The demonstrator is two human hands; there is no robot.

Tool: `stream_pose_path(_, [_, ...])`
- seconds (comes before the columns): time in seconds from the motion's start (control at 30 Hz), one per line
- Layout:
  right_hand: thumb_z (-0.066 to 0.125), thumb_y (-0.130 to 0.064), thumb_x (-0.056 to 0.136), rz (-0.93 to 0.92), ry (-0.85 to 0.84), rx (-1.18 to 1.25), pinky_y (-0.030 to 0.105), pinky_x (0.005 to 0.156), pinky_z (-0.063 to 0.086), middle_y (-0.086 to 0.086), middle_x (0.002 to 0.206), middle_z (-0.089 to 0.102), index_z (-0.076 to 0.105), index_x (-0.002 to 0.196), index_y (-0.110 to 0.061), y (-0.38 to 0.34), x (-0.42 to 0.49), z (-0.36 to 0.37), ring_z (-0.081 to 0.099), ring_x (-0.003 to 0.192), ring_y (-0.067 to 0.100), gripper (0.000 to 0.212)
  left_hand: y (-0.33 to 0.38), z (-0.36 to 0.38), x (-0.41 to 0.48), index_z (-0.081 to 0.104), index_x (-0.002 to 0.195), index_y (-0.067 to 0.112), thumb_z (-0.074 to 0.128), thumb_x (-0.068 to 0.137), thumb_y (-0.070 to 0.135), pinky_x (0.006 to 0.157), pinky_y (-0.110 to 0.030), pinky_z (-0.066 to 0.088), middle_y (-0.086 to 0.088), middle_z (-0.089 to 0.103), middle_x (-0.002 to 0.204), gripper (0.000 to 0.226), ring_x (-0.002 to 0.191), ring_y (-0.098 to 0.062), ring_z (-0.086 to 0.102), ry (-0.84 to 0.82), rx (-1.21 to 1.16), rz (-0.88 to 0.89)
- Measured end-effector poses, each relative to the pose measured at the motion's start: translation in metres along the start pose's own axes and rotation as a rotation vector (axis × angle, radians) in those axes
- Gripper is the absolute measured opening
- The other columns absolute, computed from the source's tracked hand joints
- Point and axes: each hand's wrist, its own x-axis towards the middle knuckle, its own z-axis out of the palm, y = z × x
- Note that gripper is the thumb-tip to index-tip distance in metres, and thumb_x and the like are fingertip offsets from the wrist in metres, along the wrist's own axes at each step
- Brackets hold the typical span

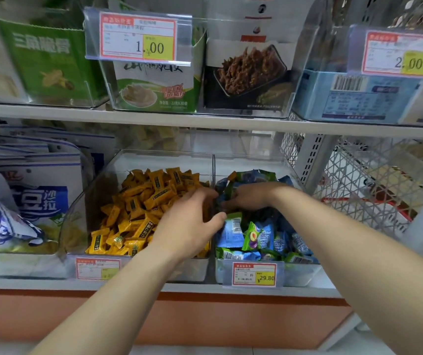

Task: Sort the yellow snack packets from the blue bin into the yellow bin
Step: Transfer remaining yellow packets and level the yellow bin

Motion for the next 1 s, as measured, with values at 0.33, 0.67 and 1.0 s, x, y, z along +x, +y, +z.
stream_pose_path(0.33, [0.065, -0.035, 0.088, -0.014, 0.023, 0.041, 0.024, 0.064, 0.044, -0.006, 0.083, 0.063, 0.063, 0.084, -0.024, -0.002, -0.001, 0.013, 0.057, 0.072, 0.009, 0.012, 0.015, 0.014, -0.011, 0.068, 0.106, 0.050, 0.056, 0.085, 0.067, 0.098, -0.042, 0.035, 0.003, 0.040, 0.128, 0.030, 0.123, -0.024, 0.038, -0.084, 0.271, -0.025])
stream_pose_path(0.67, [0.075, -0.034, 0.083, -0.023, 0.102, -0.002, 0.022, 0.060, 0.042, -0.012, 0.086, 0.060, 0.060, 0.095, -0.024, 0.009, -0.008, 0.009, 0.058, 0.077, 0.010, 0.021, 0.015, 0.017, -0.021, 0.065, 0.112, 0.048, 0.048, 0.090, 0.066, 0.100, -0.041, 0.034, 0.001, 0.042, 0.133, 0.033, 0.126, -0.023, 0.039, -0.054, 0.303, 0.011])
stream_pose_path(1.0, [0.088, -0.045, 0.066, 0.055, 0.906, 0.615, 0.010, 0.051, 0.038, -0.020, 0.078, 0.064, 0.062, 0.086, -0.037, 0.036, -0.043, 0.013, 0.058, 0.068, -0.008, 0.034, 0.021, 0.018, -0.016, 0.055, 0.126, 0.044, 0.055, 0.088, 0.062, 0.103, -0.042, 0.034, 0.000, 0.042, 0.136, 0.042, 0.128, -0.024, 0.035, -0.003, 0.260, -0.022])
